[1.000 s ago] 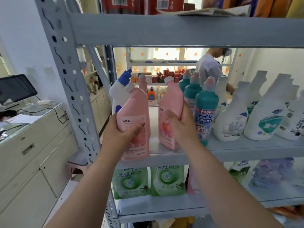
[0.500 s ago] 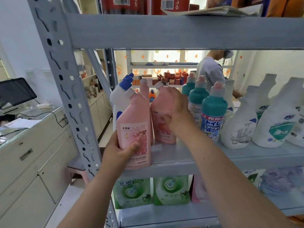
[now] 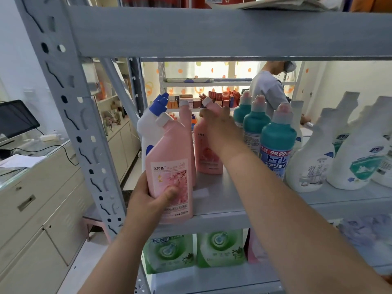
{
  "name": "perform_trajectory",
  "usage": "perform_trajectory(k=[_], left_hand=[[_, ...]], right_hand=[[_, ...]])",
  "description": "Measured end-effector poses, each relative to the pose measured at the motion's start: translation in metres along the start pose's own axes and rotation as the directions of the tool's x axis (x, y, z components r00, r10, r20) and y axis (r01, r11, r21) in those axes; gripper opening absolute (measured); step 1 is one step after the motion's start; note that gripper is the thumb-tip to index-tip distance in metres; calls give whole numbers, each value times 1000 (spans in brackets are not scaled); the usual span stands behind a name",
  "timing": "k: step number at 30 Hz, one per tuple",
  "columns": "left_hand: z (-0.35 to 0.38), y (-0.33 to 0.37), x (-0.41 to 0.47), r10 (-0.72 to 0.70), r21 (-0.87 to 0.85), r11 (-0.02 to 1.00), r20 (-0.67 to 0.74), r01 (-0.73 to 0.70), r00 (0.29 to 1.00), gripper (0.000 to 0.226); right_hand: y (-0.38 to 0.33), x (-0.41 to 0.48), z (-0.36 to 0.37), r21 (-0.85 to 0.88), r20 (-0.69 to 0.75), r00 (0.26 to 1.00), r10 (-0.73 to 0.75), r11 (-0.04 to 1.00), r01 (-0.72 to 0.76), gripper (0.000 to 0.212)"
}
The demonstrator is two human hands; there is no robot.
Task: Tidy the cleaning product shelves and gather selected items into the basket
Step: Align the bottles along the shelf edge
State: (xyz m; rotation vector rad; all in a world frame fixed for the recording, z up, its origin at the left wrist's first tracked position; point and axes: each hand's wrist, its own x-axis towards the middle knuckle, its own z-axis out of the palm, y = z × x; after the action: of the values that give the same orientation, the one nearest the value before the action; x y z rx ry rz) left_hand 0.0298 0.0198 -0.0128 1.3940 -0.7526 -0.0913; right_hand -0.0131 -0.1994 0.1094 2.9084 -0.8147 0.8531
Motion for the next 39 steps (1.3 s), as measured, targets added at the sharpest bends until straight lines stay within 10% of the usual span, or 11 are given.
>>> perform_trajectory(k=[11,16,19,22,29,39], left_hand=[[0,0,0,0,-10,1000,-15,0,1000,59],[-1,-2,1,0,-6,1000,-31,0,1000,59],[-1,-5,1,1,-2,1000,-39,-1,999,60],[-2,-7,2,-3,7,1000,-40,3,999,63],[-2,-11,3,-12,8,1000,-43,12,999,65],[0,-8,2,-15,-22,1000,-30,14,999,59]], right_hand=[[1,34,16,39,168,986,-8,999,1,69],[4,13,0,426,-208,977,54,904,41,39],[-13,7,-10,595,-97,995,22,802,40,60],[-25,8,-16,439,105,992,-77,898,23,74],[-5,10,-34,433,98,986,-131,898,77,19],[-6,15,-45,387,133,977,-164,917,101,43]])
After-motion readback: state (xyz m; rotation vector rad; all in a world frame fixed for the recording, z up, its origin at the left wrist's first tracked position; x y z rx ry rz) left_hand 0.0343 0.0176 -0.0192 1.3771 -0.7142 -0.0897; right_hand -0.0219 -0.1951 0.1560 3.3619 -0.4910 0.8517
